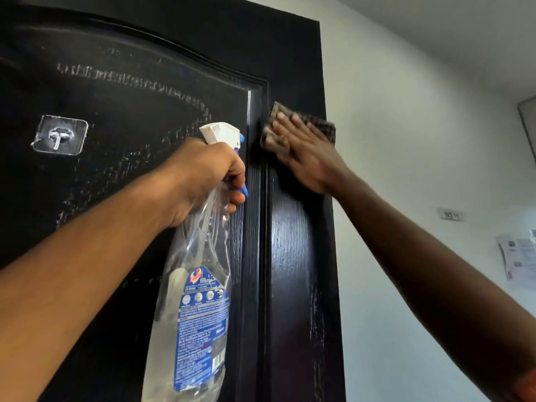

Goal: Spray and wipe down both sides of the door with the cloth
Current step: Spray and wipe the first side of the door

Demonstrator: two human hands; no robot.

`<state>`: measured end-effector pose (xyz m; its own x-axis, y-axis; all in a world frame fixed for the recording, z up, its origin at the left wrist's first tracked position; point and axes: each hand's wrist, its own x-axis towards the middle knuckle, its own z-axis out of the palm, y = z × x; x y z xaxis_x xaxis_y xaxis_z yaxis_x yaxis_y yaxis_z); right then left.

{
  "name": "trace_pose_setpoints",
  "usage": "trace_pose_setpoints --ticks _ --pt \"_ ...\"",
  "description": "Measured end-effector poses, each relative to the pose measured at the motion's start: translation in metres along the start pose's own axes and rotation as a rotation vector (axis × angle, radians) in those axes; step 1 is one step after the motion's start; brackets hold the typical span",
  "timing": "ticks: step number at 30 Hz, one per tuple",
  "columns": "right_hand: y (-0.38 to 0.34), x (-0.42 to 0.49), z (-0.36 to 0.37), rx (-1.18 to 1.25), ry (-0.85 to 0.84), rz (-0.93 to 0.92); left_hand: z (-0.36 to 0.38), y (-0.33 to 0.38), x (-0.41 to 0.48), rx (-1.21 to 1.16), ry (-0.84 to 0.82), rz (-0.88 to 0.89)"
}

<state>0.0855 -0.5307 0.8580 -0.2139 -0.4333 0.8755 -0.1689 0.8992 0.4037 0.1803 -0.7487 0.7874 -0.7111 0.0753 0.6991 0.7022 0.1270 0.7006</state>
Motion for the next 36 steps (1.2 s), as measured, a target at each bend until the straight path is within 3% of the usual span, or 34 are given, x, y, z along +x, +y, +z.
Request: trace_pose_setpoints --ticks 2,5,15,19,25,28,36 --pt "0.007 0.021 -0.005 0.017 0.018 0.081 0.0 -0.007 -0.003 0.009 0.013 -0.022" --pt "0.002 0.008 0.0 -0.012 0.027 0.053 -0.001 -0.02 -0.009 0.042 0.03 -0.048" --pt "-0.048 -0.202 0.054 0.002 -0.123 -0.254 0.016 -0.031 -0.034 0.065 -0.002 -0.076" --pt "-0.03 -0.161 0.044 0.033 -0.129 -0.199 0.033 -0.03 -0.041 0.05 -0.017 -0.074" --pt "0.014 -0.03 0.01 0.074 -0.074 0.083 0.049 -0.041 -0.047 0.058 0.0 -0.11" --pt "0.012 -0.019 0.008 0.065 -0.053 0.097 0.049 -0.048 -0.051 0.072 0.032 -0.107" --pt "-0.054 -0.208 0.061 0.005 -0.089 -0.236 0.051 -0.061 -0.073 0.064 0.092 -0.158"
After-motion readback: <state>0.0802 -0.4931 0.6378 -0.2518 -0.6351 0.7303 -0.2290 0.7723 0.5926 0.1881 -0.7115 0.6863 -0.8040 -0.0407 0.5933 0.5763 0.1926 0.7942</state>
